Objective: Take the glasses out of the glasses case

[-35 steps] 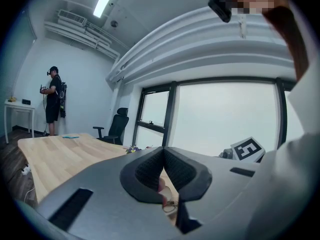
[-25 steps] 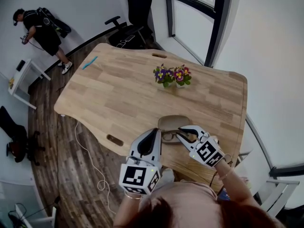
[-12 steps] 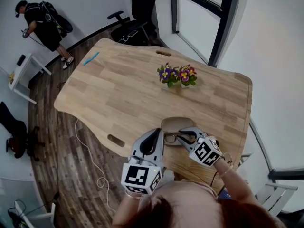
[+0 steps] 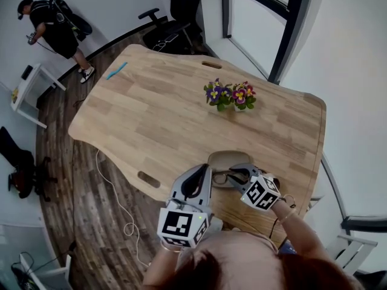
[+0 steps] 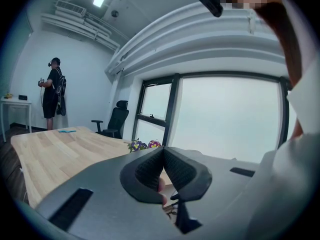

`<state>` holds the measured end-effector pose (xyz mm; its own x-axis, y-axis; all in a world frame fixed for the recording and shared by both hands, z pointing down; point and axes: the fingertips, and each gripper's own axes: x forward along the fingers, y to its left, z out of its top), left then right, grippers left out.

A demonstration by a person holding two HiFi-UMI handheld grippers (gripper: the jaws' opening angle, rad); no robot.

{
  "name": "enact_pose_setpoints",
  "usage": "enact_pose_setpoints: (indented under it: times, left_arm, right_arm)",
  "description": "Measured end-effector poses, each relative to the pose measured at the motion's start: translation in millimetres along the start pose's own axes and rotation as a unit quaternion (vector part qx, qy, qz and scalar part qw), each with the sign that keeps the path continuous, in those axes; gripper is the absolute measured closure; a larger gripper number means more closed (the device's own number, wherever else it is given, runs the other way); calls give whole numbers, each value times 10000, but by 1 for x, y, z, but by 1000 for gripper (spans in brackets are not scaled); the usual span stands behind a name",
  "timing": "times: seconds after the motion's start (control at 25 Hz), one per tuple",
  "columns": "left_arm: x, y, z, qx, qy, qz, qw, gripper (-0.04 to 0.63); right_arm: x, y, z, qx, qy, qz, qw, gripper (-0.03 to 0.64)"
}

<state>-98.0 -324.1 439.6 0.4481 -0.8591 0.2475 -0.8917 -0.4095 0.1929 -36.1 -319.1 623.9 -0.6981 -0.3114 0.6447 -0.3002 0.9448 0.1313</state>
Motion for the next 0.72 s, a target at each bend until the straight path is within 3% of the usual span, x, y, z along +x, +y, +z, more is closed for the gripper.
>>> enact_pose_setpoints:
  times: [0.72]
  left_arm:
    - [14,25,-13,-111,174,4,9998,595]
  right_arm:
    - [41,2,-32,-479,734,384,9954,580]
